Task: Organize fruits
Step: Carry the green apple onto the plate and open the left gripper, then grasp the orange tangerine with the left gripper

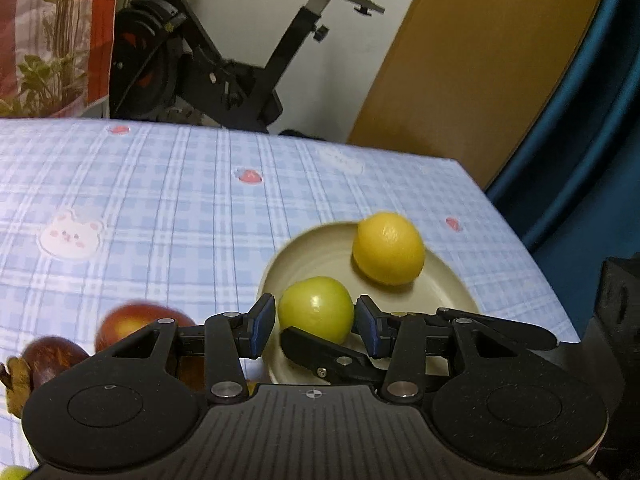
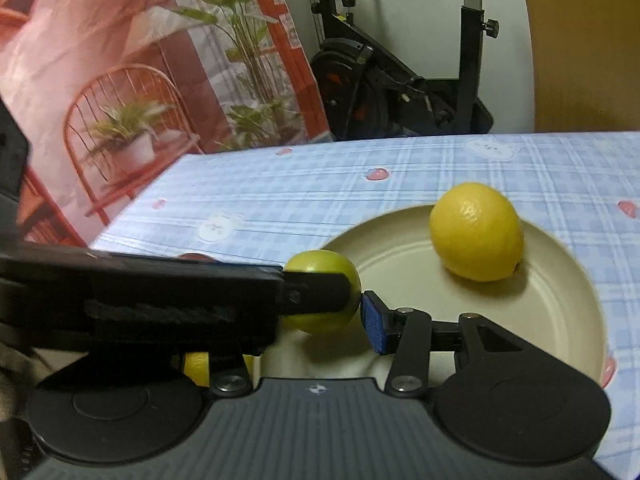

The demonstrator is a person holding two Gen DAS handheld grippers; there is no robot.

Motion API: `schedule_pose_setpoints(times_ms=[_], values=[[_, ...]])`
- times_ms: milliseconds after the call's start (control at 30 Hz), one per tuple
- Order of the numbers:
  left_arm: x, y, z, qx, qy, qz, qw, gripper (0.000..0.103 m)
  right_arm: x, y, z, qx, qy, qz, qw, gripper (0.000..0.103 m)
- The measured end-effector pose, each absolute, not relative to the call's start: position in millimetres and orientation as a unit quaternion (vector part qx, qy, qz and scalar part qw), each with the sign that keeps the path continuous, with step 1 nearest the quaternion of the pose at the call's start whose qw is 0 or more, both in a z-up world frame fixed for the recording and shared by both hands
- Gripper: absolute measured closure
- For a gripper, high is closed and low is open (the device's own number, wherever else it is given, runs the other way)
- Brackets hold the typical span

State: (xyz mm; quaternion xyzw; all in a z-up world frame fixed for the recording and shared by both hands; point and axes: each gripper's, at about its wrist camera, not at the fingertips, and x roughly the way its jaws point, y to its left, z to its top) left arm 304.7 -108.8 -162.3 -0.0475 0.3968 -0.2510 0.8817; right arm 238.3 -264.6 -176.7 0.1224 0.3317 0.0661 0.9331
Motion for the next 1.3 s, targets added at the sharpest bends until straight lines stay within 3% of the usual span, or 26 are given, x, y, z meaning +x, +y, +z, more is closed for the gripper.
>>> schedule_pose_setpoints(times_ms=[367, 833, 1033, 1300], values=[[299, -90, -137, -0.061, 0.356, -0.247, 0.899, 0.056, 244, -279, -164, 0.139, 0.309, -0.002, 0.941, 0.056], [244, -57, -101, -0.035, 0.328, -0.241, 0.913, 0.054, 183, -266, -126, 0.134, 0.26, 0.019, 0.956, 0.056], [207, -33, -109, -0.045, 0.341, -0.236, 0.909, 0.047, 146, -248, -130, 0.129, 0.257, 0.029, 0.957, 0.056], [161, -11, -129, -0.048, 0.353, -0.224, 0.907, 0.047, 105, -230, -150, 0.132, 0.292, 0.057, 0.946, 0.056]])
